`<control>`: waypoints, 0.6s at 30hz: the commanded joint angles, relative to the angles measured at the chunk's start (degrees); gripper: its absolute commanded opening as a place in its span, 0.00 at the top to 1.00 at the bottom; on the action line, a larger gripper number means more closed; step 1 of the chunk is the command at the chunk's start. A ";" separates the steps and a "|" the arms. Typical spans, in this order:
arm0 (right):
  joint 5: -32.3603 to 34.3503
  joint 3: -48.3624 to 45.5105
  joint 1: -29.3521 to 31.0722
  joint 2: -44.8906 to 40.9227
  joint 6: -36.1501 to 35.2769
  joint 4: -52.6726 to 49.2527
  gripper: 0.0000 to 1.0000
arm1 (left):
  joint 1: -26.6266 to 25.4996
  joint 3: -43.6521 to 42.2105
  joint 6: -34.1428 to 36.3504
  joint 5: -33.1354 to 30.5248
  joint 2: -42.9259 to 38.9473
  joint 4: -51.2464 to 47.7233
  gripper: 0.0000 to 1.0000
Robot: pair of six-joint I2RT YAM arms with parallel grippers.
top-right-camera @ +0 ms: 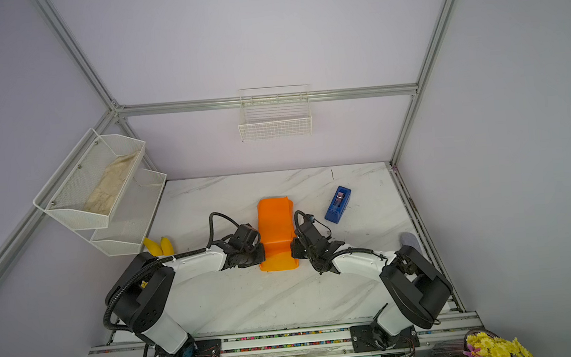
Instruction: Wrap the gift box in paper
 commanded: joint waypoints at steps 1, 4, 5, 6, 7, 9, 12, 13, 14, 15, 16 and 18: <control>-0.05 -0.78 0.36 2.84 0.13 4.52 0.52 | -0.09 -1.57 -0.21 -1.44 0.08 -2.26 0.90; 0.09 0.08 0.36 6.56 0.05 7.19 0.53 | -0.09 -1.63 0.40 -1.70 -0.86 -2.37 0.81; 0.29 0.39 0.35 7.69 0.02 7.73 0.53 | -0.04 -1.54 0.89 -1.76 -1.37 -2.42 0.76; 0.47 0.66 0.34 8.52 0.05 8.05 0.54 | -0.09 -1.25 1.50 -1.94 -1.77 -2.79 0.73; 0.76 1.03 0.37 9.35 0.10 8.13 0.55 | -0.06 -0.55 2.33 -2.23 -2.06 -3.57 0.71; 1.31 1.80 0.37 10.54 -0.17 7.82 0.56 | -0.09 1.29 3.83 -2.79 -2.25 -5.75 0.66; 1.55 2.19 0.37 11.23 -0.33 7.58 0.59 | -0.09 4.15 6.20 -3.09 -2.07 -8.82 0.62; 1.52 2.41 0.36 11.28 -0.48 7.04 0.60 | -0.08 5.01 6.98 -3.05 -2.06 -9.61 0.61; 1.54 2.64 0.37 11.11 -0.73 6.29 0.60 | -0.09 5.78 7.60 -2.95 -1.95 -10.36 0.61; 1.51 2.95 0.37 10.82 -0.90 5.46 0.60 | -0.09 6.51 8.18 -2.95 -1.99 -11.11 0.60; 1.52 3.01 0.37 10.25 -1.18 4.38 0.60 | -0.09 7.28 8.85 -2.83 -1.90 -11.87 0.59; 1.15 3.15 0.37 8.99 -1.85 2.11 0.60 | -0.09 8.79 10.18 -2.27 -1.58 -13.37 0.59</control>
